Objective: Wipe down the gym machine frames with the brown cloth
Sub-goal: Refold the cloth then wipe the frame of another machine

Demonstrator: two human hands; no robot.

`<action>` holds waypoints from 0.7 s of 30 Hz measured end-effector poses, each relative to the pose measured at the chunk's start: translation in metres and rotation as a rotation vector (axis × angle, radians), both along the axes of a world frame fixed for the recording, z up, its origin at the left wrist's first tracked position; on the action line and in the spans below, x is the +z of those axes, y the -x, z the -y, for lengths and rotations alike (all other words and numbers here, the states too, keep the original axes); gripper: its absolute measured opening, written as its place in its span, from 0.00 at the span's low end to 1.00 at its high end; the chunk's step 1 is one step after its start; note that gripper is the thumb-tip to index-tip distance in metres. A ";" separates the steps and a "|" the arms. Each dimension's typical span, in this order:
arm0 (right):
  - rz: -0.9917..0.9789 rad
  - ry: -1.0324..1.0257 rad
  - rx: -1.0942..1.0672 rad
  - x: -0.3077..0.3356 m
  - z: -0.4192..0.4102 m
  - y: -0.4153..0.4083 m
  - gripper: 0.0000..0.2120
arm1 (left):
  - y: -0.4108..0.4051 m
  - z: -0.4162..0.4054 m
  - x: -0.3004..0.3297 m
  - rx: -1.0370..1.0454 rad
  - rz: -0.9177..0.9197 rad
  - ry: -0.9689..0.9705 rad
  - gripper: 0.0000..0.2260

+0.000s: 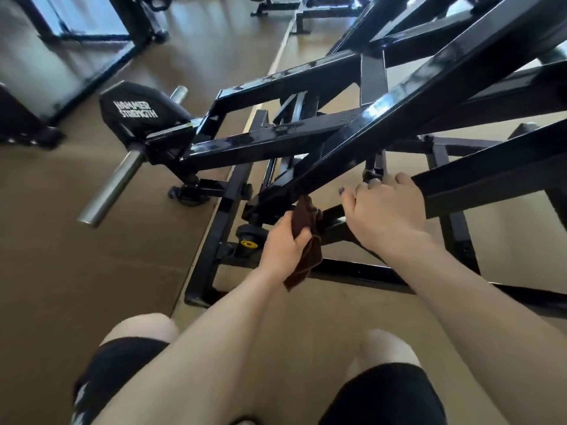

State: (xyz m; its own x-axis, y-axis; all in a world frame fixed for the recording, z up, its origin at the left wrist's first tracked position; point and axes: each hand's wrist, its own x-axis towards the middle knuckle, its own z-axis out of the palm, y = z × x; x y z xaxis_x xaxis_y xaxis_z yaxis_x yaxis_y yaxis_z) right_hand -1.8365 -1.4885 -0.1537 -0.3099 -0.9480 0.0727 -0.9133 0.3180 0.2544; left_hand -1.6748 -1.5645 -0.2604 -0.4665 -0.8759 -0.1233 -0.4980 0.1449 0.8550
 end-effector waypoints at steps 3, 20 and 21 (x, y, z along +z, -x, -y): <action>-0.025 -0.053 0.042 -0.007 0.008 -0.006 0.41 | 0.015 -0.005 0.009 -0.028 -0.068 0.025 0.14; -0.118 -0.256 0.254 -0.070 0.059 -0.056 0.34 | -0.036 0.047 -0.035 -0.159 0.342 0.437 0.17; -0.116 -0.260 0.256 -0.070 0.060 -0.056 0.34 | -0.035 0.052 -0.036 -0.170 0.384 0.497 0.17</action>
State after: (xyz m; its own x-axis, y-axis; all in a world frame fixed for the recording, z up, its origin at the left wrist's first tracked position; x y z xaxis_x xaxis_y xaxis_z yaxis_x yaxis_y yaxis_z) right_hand -1.7800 -1.5483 -0.2239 -0.0642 -0.9850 -0.1599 -0.9154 -0.0056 0.4026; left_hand -1.6394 -1.6161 -0.2964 -0.6069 -0.7894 0.0920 -0.6901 0.5808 0.4318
